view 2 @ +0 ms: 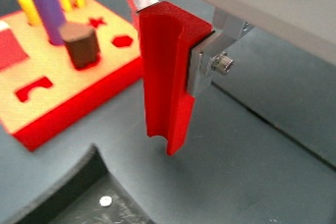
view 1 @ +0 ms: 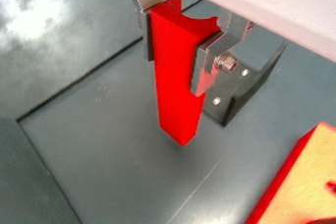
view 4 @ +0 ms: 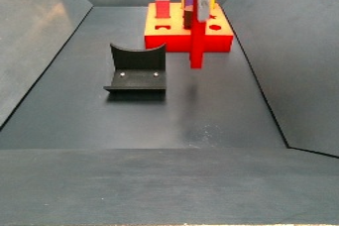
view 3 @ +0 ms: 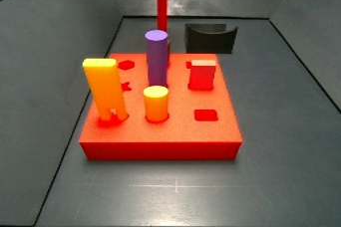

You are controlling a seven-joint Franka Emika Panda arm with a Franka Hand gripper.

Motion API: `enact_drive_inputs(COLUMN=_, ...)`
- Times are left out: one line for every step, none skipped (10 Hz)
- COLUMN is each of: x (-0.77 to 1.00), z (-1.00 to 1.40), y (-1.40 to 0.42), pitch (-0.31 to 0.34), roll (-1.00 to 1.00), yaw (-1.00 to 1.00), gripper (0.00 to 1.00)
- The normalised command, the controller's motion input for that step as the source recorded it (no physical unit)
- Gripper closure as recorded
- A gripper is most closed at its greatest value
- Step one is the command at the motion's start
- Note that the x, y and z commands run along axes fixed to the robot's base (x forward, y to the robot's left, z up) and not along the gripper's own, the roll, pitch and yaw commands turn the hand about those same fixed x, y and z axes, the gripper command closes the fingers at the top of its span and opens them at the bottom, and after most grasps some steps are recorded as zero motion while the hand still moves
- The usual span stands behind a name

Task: Pick up the arch object. Move up. Rotate the arch object. Move to above the board. Insert the arch object.
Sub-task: Move to above the board.

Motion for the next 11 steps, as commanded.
enact_drive_inputs(x=0.34, z=1.0, y=-0.04, pitch=0.136, roll=-0.01, yaw=0.0, gripper=1.0)
enact_drive_inputs(x=0.31, z=1.0, y=-0.04, pitch=0.114, roll=-0.01, yaw=0.0, gripper=1.0)
enact_drive_inputs(x=0.27, z=1.0, y=-0.04, pitch=0.106, roll=0.0, yaw=0.01, gripper=1.0)
enact_drive_inputs(x=0.22, z=0.93, y=-0.03, pitch=0.101, roll=0.0, yaw=0.01, gripper=1.0)
enact_drive_inputs(x=0.12, z=0.7, y=-0.02, pitch=0.103, roll=0.0, yaw=0.01, gripper=1.0)
enact_drive_inputs(x=0.07, z=0.54, y=-0.01, pitch=0.096, roll=0.0, yaw=0.02, gripper=1.0)
enact_drive_inputs(x=0.03, z=0.32, y=-0.01, pitch=0.087, roll=0.01, yaw=0.02, gripper=1.0)
enact_drive_inputs(x=0.03, z=0.21, y=-0.01, pitch=0.088, roll=0.01, yaw=0.02, gripper=1.0)
enact_drive_inputs(x=-0.09, z=0.25, y=-1.0, pitch=-0.003, roll=0.02, yaw=1.0, gripper=1.0)
enact_drive_inputs(x=-0.09, z=0.25, y=-1.0, pitch=-0.002, roll=0.02, yaw=1.0, gripper=1.0)
enact_drive_inputs(x=-0.1, z=0.26, y=-1.0, pitch=-0.005, roll=0.03, yaw=1.0, gripper=1.0)
